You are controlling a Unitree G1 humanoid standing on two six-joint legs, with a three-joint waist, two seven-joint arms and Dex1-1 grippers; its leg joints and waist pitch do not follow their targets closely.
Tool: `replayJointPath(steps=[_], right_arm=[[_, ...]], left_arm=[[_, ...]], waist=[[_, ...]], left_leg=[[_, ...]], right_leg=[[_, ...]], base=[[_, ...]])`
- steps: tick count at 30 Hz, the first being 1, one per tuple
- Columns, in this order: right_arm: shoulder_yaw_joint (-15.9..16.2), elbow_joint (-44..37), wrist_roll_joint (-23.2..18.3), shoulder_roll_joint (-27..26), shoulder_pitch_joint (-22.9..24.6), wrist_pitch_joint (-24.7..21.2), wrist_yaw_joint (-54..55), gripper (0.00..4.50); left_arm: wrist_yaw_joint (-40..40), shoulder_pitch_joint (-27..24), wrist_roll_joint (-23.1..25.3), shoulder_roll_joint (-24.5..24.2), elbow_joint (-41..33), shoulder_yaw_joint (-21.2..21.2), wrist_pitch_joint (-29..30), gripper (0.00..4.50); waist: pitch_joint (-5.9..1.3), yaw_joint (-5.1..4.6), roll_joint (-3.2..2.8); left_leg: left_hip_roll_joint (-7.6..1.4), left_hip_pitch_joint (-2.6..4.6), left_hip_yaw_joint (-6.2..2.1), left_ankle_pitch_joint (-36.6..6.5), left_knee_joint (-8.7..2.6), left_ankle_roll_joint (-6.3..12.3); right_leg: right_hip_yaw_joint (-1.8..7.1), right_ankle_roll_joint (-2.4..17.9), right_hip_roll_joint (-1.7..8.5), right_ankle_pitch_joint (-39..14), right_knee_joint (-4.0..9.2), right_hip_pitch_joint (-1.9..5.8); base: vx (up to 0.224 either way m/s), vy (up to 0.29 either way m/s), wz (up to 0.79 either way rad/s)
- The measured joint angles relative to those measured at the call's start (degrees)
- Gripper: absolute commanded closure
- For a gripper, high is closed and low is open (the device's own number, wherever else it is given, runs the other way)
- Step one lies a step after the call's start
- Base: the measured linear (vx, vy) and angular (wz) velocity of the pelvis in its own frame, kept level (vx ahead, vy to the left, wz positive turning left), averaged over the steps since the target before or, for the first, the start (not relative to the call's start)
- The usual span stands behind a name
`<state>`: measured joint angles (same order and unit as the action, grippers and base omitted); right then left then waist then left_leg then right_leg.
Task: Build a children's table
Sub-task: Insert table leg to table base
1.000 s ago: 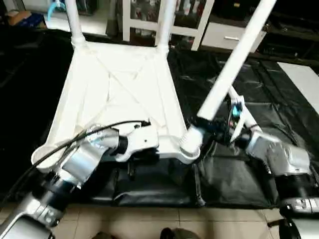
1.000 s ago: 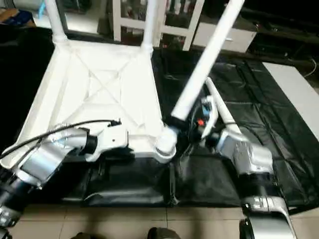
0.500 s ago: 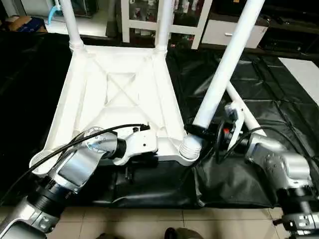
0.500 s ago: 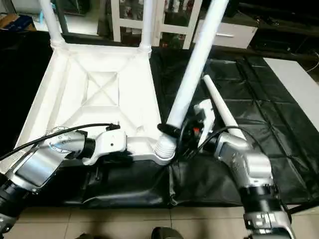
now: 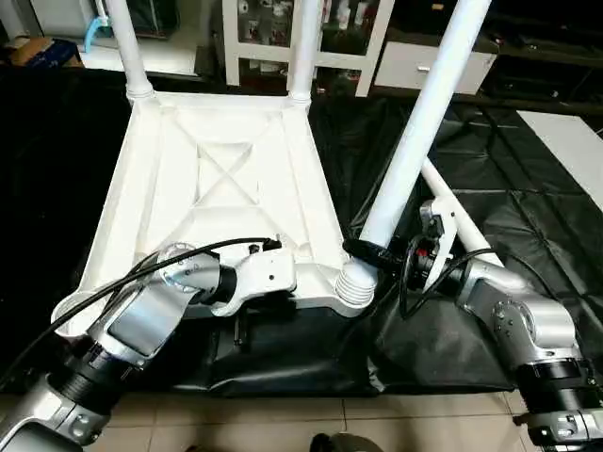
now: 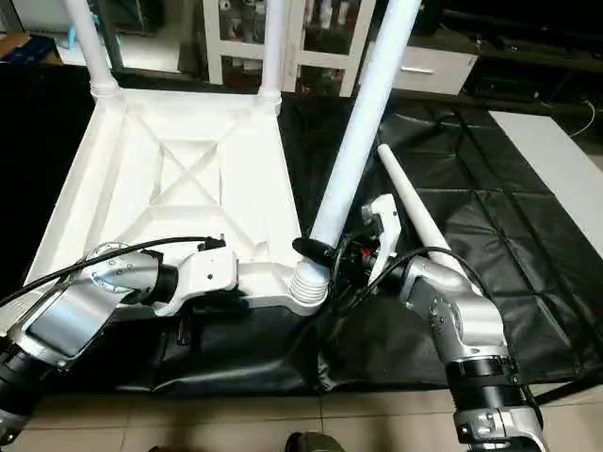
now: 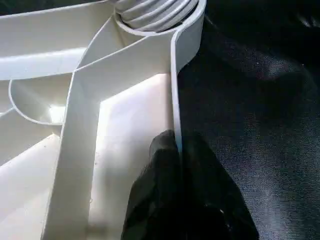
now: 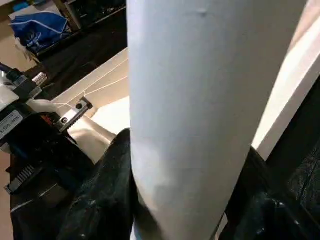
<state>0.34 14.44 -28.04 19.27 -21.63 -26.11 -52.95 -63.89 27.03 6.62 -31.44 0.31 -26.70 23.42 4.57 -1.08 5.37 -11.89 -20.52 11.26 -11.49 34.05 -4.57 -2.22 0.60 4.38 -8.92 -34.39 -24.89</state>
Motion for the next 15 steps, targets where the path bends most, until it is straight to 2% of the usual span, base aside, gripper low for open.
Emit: replayJointPath(steps=[8,15], right_arm=[[-2.22,-0.91,-0.43,-3.88,5.24,6.85,2.16,2.66],[-2.00,-1.64,-0.50,-4.99,8.26,12.09,3.64,2.66]], left_arm=[[0.08,0.02,0.05,0.21,0.55,-0.39,-0.12,4.50],[0.31,0.18,0.31,0.24,0.98,-0.76,-0.16,4.50]], waist=[[-0.59,-0.04,0.45],[-0.86,-0.08,0.56]], left_leg=[[0.01,0.03,0.00,0.00,-0.21,-0.01],[0.02,0.06,-0.04,-0.01,-0.20,-0.02]], right_leg=[[-0.02,0.01,-0.03,0.01,0.24,0.06],[-0.01,0.00,-0.03,0.01,0.32,0.13]], base=[[0.000,0.000,0.00],[0.000,0.000,0.00]])
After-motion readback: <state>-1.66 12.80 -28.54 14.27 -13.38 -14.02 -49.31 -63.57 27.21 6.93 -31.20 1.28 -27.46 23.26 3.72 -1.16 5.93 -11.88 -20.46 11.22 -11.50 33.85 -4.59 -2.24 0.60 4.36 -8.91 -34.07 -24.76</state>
